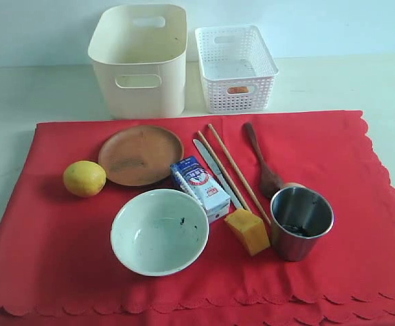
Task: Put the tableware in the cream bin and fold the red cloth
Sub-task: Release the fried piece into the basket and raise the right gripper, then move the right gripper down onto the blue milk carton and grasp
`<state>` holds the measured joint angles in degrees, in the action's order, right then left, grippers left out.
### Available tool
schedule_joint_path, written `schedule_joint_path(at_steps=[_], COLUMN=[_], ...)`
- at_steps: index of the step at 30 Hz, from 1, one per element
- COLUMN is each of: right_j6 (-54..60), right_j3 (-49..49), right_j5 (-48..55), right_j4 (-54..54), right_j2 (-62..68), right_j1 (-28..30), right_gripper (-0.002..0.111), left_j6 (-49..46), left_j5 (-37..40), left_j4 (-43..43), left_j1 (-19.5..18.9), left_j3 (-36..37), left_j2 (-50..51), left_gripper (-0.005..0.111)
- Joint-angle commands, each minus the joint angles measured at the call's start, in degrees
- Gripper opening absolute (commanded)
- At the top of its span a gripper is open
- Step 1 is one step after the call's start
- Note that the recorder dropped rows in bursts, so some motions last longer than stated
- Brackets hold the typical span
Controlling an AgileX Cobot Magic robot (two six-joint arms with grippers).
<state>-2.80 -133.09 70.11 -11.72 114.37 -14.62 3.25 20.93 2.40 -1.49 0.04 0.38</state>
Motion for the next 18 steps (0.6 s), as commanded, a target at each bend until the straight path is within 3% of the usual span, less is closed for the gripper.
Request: schedule_joint_path(at_steps=[1, 18], right_j6=[1.4, 8.2], right_j3=[4.5, 27.3], right_j5=[-0.1, -2.2], right_j4=[0.1, -0.4], right_j2=[-2.3, -14.8], right_j1=[0.0, 0.0], right_gripper=[0.063, 0.063], left_j6=[-0.1, -0.1], left_j5=[-0.7, -0.7], left_j4=[-0.3, -0.3], left_j1=[-0.1, -0.1], left_j3=[0.0, 0.0], left_j2=[-0.4, -0.4], left_gripper=[0.0, 0.0])
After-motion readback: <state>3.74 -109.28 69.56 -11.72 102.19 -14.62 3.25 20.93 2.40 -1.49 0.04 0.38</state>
